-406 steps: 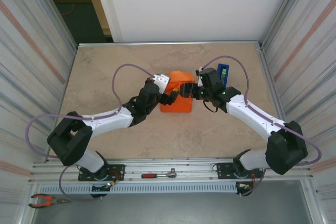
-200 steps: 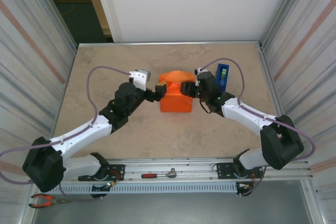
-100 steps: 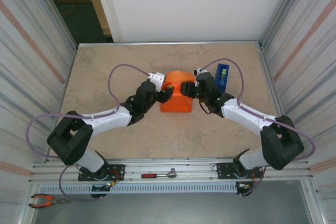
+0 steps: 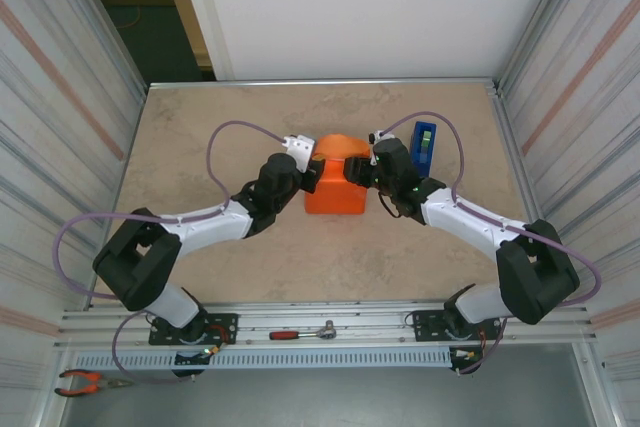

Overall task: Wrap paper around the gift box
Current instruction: Fold the wrapping paper for the gift box.

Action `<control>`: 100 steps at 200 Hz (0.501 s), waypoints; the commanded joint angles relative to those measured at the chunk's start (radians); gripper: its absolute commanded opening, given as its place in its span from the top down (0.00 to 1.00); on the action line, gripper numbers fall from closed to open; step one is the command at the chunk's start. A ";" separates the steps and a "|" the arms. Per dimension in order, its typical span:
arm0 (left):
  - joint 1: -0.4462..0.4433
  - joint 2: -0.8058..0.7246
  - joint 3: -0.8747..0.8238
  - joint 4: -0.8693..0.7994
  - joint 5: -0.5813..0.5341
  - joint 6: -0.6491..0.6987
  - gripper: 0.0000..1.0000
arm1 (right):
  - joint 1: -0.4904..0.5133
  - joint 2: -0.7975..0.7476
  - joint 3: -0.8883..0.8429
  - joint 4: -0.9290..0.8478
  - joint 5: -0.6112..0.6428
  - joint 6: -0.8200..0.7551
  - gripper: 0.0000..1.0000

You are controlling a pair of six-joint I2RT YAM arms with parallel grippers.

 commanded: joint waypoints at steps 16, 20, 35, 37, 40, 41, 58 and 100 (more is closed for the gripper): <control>0.019 0.022 0.054 0.030 0.034 0.008 0.86 | 0.015 0.011 -0.032 -0.108 -0.008 0.006 0.46; 0.020 0.022 0.058 0.027 0.035 0.008 0.77 | 0.016 0.012 -0.033 -0.108 -0.009 0.007 0.46; 0.019 0.031 0.069 0.018 0.048 0.008 0.54 | 0.015 0.009 -0.030 -0.109 -0.011 0.007 0.46; 0.020 0.033 0.071 0.017 0.050 0.008 0.53 | 0.015 0.009 -0.030 -0.109 -0.012 0.008 0.46; 0.020 0.035 0.073 0.014 0.050 0.008 0.53 | 0.015 0.009 -0.029 -0.108 -0.013 0.008 0.46; 0.020 0.037 0.074 0.013 0.051 0.008 0.53 | 0.015 0.010 -0.029 -0.108 -0.013 0.007 0.47; 0.020 0.055 0.078 0.009 0.049 0.005 0.62 | 0.015 0.010 -0.017 -0.118 -0.019 0.008 0.47; 0.009 0.071 0.066 0.000 0.021 0.003 0.94 | -0.006 -0.016 0.066 -0.181 -0.070 0.004 0.44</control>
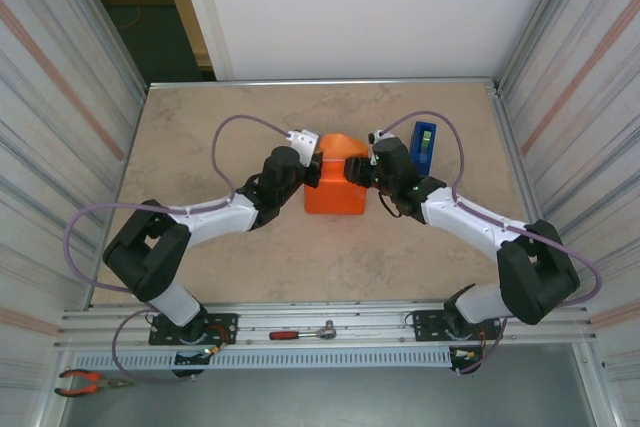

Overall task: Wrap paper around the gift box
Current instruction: Fold the wrapping paper for the gift box.

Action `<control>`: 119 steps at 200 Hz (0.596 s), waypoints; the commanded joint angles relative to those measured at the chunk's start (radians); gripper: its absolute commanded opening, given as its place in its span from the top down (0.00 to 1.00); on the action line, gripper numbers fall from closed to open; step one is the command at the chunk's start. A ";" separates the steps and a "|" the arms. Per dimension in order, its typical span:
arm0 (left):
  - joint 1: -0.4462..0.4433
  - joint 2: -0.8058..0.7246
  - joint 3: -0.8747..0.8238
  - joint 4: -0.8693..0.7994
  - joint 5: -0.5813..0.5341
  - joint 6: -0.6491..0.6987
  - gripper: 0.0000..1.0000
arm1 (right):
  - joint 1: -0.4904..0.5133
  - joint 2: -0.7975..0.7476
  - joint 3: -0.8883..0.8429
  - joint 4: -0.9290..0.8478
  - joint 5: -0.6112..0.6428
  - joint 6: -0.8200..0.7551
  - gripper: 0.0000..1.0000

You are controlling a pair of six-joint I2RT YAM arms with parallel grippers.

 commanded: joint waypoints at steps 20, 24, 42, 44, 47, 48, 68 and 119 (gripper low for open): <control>-0.015 -0.001 0.007 -0.021 -0.054 -0.004 0.95 | -0.037 -0.067 0.065 -0.149 -0.091 0.032 0.35; -0.017 -0.003 0.007 -0.022 -0.061 -0.003 0.95 | -0.046 -0.077 0.067 -0.150 -0.095 0.037 0.33; -0.025 -0.006 0.010 -0.035 -0.087 -0.004 0.95 | -0.068 -0.145 0.056 -0.151 -0.093 0.049 0.27; -0.026 -0.006 0.010 -0.036 -0.088 -0.004 0.95 | -0.071 -0.151 0.054 -0.151 -0.092 0.049 0.26; -0.027 -0.006 0.010 -0.037 -0.086 -0.004 0.95 | -0.074 -0.163 0.050 -0.149 -0.090 0.050 0.25; -0.028 -0.006 0.011 -0.037 -0.086 -0.004 0.95 | -0.075 -0.166 0.049 -0.149 -0.089 0.050 0.25; -0.034 -0.009 0.016 -0.053 -0.086 -0.001 0.95 | -0.087 -0.227 0.011 -0.131 -0.071 0.056 0.21; -0.034 -0.007 0.012 -0.059 -0.083 -0.003 0.94 | -0.023 -0.213 -0.047 -0.051 -0.033 0.023 0.16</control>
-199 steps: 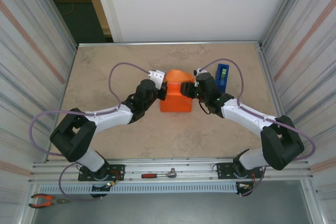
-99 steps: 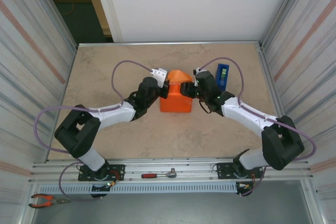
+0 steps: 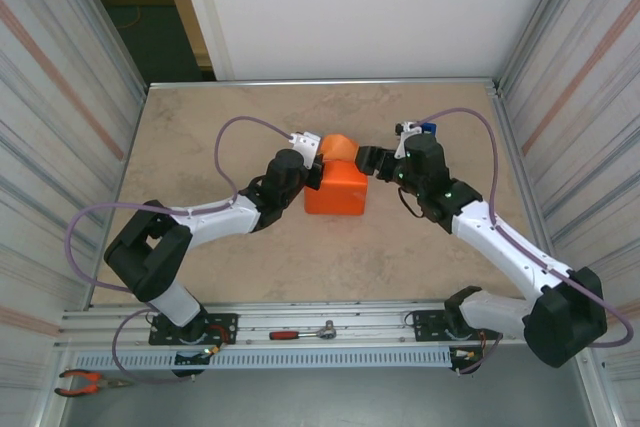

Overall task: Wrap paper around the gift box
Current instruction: Fold the wrapping paper for the gift box.

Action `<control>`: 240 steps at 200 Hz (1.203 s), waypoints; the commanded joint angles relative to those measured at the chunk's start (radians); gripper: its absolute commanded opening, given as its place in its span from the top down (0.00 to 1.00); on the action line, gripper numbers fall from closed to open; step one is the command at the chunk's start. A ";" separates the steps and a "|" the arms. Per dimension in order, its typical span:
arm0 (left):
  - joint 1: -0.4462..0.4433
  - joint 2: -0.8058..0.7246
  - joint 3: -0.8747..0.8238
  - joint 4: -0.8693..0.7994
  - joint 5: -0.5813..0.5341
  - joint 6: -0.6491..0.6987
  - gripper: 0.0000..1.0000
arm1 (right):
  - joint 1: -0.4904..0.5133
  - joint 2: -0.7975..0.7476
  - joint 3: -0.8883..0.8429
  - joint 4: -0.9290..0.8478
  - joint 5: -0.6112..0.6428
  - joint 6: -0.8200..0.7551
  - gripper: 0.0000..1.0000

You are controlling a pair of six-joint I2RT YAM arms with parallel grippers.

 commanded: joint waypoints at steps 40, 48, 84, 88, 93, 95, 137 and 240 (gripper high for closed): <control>-0.007 -0.010 0.020 -0.043 -0.010 -0.005 0.94 | 0.087 0.142 -0.023 0.090 0.154 -0.044 0.16; -0.007 -0.014 0.024 -0.046 -0.007 -0.008 0.93 | 0.093 0.165 -0.027 0.104 0.178 -0.049 0.17; 0.011 -0.065 0.046 -0.080 0.024 -0.046 0.63 | 0.100 0.220 -0.062 0.123 0.253 -0.048 0.27; 0.016 -0.076 0.044 -0.077 0.027 -0.059 0.57 | 0.100 0.220 -0.069 0.125 0.254 -0.047 0.29; 0.023 -0.090 0.039 -0.074 0.032 -0.074 0.50 | 0.100 0.220 -0.072 0.126 0.254 -0.046 0.31; 0.025 -0.094 0.036 -0.071 0.032 -0.081 0.47 | 0.101 0.219 -0.075 0.126 0.253 -0.046 0.32; 0.091 -0.228 -0.093 0.038 0.028 -0.245 0.19 | 0.114 0.218 -0.098 0.126 0.249 -0.035 0.42; 0.006 -0.088 -0.088 0.089 -0.004 -0.200 0.17 | 0.127 0.243 -0.084 0.117 0.220 -0.035 0.43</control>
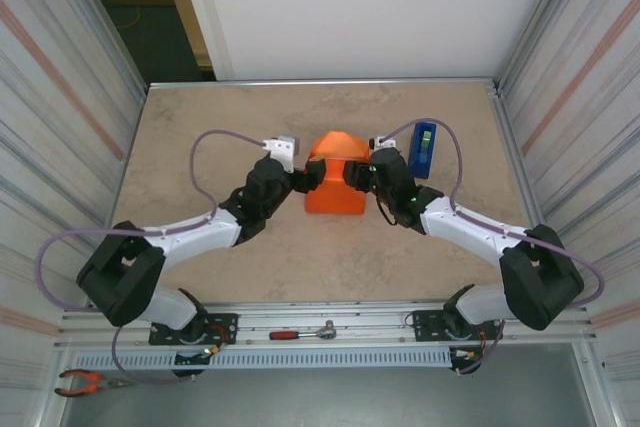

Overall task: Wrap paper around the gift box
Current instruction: Fold the wrapping paper for the gift box.

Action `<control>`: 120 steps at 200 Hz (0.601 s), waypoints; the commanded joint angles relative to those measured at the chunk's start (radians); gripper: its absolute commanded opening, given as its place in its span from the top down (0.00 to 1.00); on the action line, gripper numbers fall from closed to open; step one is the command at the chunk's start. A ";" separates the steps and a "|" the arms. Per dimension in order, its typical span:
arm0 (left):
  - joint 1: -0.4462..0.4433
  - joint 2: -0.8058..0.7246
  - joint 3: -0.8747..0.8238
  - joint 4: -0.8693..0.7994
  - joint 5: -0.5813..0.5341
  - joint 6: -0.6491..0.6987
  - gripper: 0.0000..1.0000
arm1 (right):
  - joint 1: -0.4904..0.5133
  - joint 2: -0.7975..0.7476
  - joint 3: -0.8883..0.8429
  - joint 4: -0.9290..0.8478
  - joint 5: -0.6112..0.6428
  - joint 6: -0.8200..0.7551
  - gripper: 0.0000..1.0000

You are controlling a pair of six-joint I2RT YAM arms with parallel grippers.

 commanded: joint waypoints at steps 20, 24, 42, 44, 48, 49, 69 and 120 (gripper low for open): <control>-0.013 0.120 0.073 0.068 -0.067 0.042 0.25 | 0.009 0.027 -0.013 -0.092 0.004 -0.011 0.44; -0.014 0.127 0.075 0.073 -0.076 0.040 0.27 | 0.010 0.026 -0.012 -0.094 0.002 -0.012 0.44; -0.016 0.153 0.083 0.097 -0.084 0.039 0.37 | 0.009 0.021 0.006 -0.112 -0.002 -0.022 0.44; -0.017 0.155 0.085 0.097 -0.085 0.038 0.38 | 0.009 0.019 0.007 -0.113 -0.001 -0.024 0.45; -0.018 0.158 0.087 0.095 -0.084 0.038 0.40 | 0.009 0.018 0.011 -0.114 0.000 -0.027 0.45; -0.018 0.158 0.087 0.095 -0.084 0.038 0.41 | 0.008 0.018 0.011 -0.114 0.000 -0.028 0.45; -0.020 0.174 0.092 0.095 -0.079 0.037 0.49 | 0.008 0.016 0.019 -0.111 0.021 -0.041 0.48; -0.026 0.216 0.114 0.099 -0.055 0.020 0.73 | 0.013 0.079 0.015 -0.014 0.067 -0.040 0.68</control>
